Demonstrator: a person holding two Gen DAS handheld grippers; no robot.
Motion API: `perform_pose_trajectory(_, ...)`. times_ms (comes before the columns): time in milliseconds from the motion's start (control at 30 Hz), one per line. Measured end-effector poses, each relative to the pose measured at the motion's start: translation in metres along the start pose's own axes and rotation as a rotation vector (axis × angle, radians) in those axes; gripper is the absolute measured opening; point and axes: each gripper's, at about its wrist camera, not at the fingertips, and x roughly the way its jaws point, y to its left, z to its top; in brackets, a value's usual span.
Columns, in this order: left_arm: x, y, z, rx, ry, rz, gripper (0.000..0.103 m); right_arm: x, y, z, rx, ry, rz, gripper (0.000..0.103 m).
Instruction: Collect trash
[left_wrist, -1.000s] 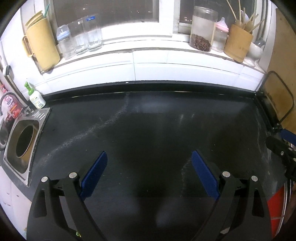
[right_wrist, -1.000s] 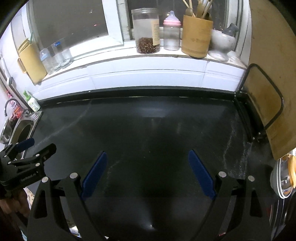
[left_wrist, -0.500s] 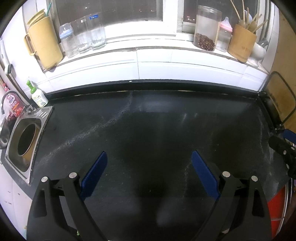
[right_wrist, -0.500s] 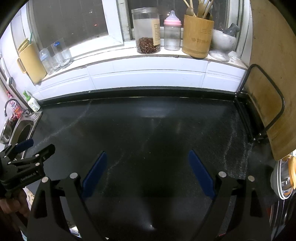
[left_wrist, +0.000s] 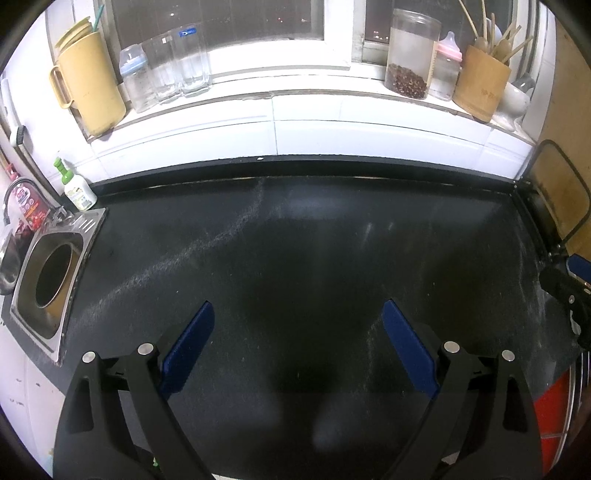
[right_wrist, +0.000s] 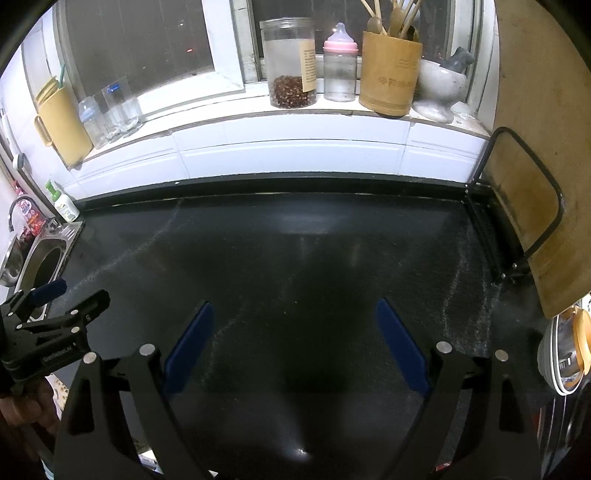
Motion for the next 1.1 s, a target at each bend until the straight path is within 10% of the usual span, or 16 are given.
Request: perform_pose_trajectory(1100, 0.0011, 0.0094, -0.0048, -0.030, 0.021, -0.001, 0.090, -0.0028, 0.0026, -0.0014, 0.005, 0.004, 0.004, 0.086)
